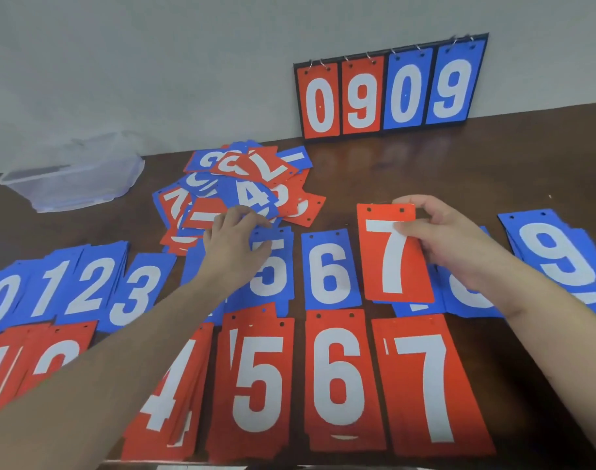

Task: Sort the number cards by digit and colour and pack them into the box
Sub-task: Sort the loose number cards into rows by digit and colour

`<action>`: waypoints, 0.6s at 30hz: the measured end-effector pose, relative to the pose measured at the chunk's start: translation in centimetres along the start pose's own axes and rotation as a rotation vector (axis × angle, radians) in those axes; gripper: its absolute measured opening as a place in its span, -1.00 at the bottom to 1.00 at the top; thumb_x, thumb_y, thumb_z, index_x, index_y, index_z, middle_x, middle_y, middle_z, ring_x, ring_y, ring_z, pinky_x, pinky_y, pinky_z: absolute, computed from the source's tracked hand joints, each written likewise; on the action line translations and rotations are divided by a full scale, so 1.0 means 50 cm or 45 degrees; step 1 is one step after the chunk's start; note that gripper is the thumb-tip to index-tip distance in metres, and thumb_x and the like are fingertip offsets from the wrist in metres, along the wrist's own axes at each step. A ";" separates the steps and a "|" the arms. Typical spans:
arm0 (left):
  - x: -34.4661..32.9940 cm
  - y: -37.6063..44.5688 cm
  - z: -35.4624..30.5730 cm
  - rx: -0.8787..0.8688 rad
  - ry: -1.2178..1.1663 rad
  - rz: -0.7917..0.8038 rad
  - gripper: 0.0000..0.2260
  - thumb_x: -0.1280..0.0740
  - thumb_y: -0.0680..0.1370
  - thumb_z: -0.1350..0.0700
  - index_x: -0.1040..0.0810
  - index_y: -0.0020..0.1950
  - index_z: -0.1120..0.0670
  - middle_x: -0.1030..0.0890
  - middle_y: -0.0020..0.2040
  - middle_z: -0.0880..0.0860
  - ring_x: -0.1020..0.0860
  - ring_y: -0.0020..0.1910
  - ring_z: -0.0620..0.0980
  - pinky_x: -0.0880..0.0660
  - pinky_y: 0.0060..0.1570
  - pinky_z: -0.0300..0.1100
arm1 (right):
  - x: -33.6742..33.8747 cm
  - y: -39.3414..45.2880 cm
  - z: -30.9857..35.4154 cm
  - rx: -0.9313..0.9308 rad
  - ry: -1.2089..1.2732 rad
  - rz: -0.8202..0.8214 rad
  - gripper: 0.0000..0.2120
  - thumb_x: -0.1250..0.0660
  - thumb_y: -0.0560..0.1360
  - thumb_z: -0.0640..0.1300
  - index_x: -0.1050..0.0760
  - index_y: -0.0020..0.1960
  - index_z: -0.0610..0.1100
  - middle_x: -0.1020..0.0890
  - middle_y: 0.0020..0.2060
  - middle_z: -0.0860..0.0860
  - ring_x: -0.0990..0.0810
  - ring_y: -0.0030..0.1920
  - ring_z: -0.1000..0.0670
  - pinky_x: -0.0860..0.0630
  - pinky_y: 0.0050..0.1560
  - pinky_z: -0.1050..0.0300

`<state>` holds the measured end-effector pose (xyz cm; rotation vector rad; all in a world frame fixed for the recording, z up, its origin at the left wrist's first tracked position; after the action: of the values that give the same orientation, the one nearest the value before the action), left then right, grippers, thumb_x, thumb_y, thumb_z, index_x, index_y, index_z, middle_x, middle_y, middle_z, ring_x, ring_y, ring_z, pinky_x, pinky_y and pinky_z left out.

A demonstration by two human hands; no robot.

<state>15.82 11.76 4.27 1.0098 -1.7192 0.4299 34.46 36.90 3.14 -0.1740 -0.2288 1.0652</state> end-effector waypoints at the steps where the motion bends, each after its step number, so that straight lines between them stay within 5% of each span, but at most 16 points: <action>1: -0.001 -0.008 -0.007 -0.014 -0.028 -0.014 -0.75 -0.43 0.54 0.10 -0.57 0.20 -0.07 -0.43 0.34 -0.05 -0.32 0.39 0.04 -0.25 0.34 0.08 | 0.002 -0.007 -0.003 0.001 -0.019 0.000 -0.77 -0.33 0.63 -0.16 -0.52 0.19 0.13 -0.74 -0.04 -0.01 -0.73 0.02 -0.06 -0.66 -0.01 -0.06; 8: -0.014 -0.043 -0.055 -0.180 -0.100 0.002 -0.80 -0.42 0.55 0.16 -0.62 0.16 0.01 -0.48 0.32 -0.01 -0.35 0.38 0.08 -0.20 0.22 -0.03 | 0.016 -0.074 -0.015 -0.014 -0.118 -0.054 -0.81 -0.34 0.62 -0.13 -0.52 0.18 0.12 -0.73 -0.04 -0.07 -0.74 -0.04 -0.07 -0.65 0.01 -0.06; 15: -0.011 -0.076 -0.059 -0.318 -0.163 0.035 -0.83 -0.41 0.55 0.17 -0.62 0.12 0.00 -0.49 0.31 -0.02 -0.37 0.36 0.07 -0.18 0.24 -0.05 | 0.012 -0.165 -0.033 -0.039 -0.294 -0.154 -0.83 -0.38 0.60 -0.10 -0.55 0.15 0.12 -0.74 -0.11 0.05 -0.74 -0.20 0.06 -0.56 -0.30 0.25; 18: 0.001 -0.096 -0.048 -0.370 -0.175 0.069 -0.81 -0.33 0.53 0.06 -0.63 0.11 0.00 -0.50 0.30 -0.02 -0.37 0.35 0.05 -0.16 0.21 -0.08 | 0.002 -0.204 -0.035 -0.039 -0.425 -0.205 -0.84 -0.37 0.60 -0.08 -0.55 0.14 0.15 -0.73 -0.07 0.06 -0.73 -0.16 0.03 -0.61 -0.19 0.15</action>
<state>21.07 10.64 4.34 0.7981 -1.8720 0.1407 43.59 32.06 4.03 -0.0031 -0.5510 0.9265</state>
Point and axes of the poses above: each hand's wrist, its own y-axis towards the middle knuckle, its own x-axis out of the back of the hand, z = x × y, the point moved 7 cm from there along y, towards the middle knuckle
